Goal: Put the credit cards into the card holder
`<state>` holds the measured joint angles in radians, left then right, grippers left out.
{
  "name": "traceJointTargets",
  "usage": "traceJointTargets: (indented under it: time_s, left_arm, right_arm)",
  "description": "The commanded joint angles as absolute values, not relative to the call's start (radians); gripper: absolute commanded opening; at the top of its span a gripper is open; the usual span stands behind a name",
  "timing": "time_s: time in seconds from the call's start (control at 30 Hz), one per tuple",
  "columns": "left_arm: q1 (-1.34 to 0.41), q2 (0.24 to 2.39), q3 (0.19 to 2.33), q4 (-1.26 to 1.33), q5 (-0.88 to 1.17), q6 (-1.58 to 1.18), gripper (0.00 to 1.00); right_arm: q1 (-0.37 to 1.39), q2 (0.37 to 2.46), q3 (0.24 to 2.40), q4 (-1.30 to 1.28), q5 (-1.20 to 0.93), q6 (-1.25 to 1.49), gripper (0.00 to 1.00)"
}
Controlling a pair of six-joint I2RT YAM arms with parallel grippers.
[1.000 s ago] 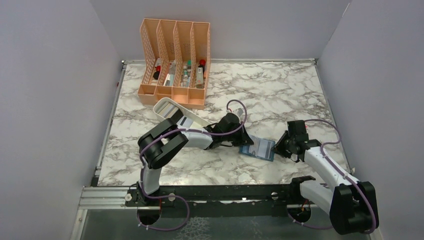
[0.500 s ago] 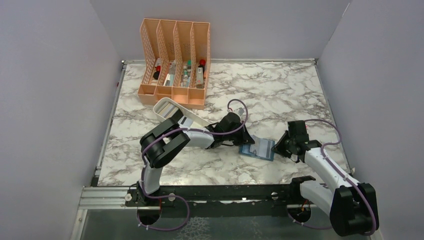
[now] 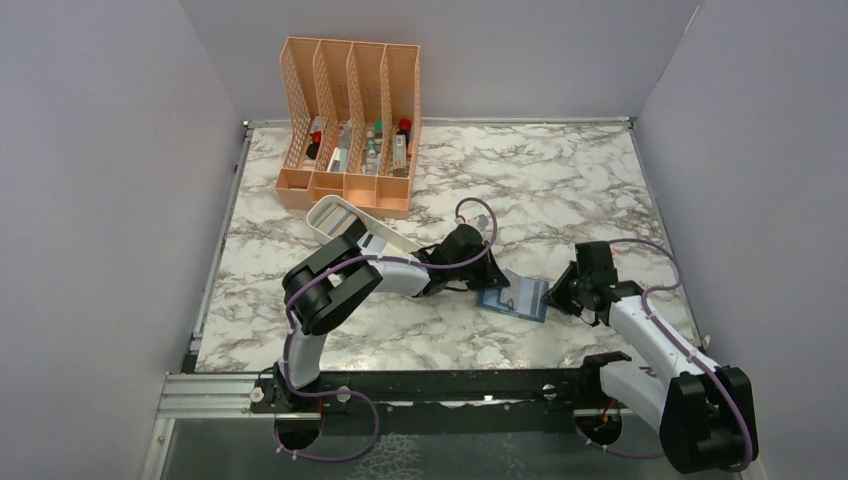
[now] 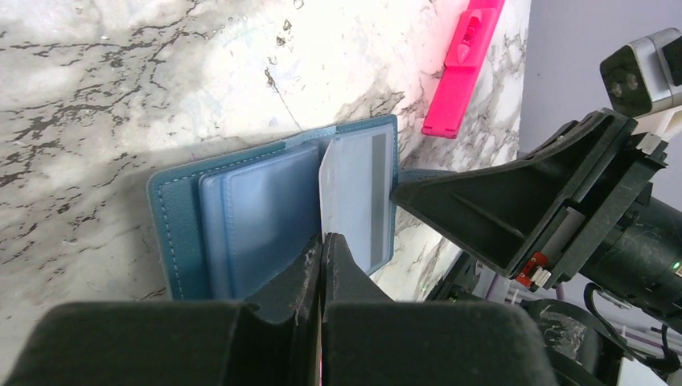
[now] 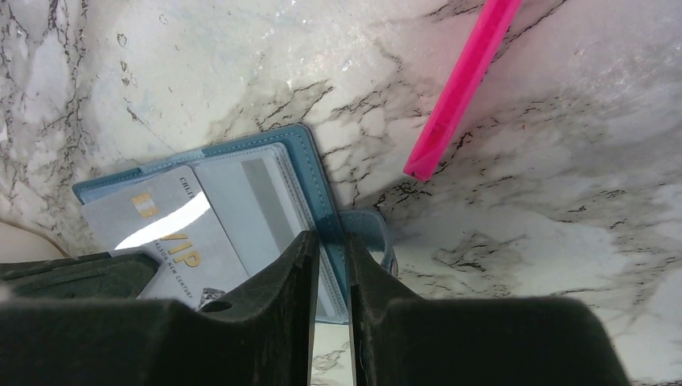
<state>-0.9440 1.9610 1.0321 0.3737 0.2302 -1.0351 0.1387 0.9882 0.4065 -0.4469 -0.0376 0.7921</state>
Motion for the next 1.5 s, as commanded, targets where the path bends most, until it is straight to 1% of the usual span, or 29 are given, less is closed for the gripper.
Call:
traceJointTargets:
  time_s: [0.0, 0.2, 0.67, 0.93, 1.1, 1.3, 1.47]
  left_arm:
    - [-0.946, 1.973, 1.043, 0.331, 0.176, -1.01, 0.0]
    - [-0.946, 1.978, 1.061, 0.279, 0.168, -0.984, 0.0]
    - [-0.963, 2.02, 1.091, 0.259, 0.203, -0.984, 0.0]
    - [-0.968, 2.004, 1.097, 0.173, 0.173, -0.953, 0.01]
    - [-0.979, 1.982, 1.106, 0.098, 0.125, -0.918, 0.03]
    - [-0.994, 2.016, 1.136, 0.092, 0.162, -0.925, 0.03]
    - [-1.005, 2.027, 1.153, 0.027, 0.131, -0.907, 0.04]
  right_arm:
    - [0.144, 0.971, 0.428, -0.456, -0.029, 0.778, 0.23]
    - [0.144, 0.987, 0.423, -0.447, -0.041, 0.781, 0.23]
    - [0.144, 0.991, 0.423, -0.437, -0.054, 0.784, 0.23]
    - [0.144, 0.997, 0.426, -0.431, -0.056, 0.779, 0.23]
    - [0.144, 1.004, 0.429, -0.432, -0.057, 0.772, 0.23]
    - [0.144, 1.008, 0.426, -0.425, -0.062, 0.772, 0.23]
    - [0.144, 1.016, 0.432, -0.434, -0.053, 0.775, 0.23]
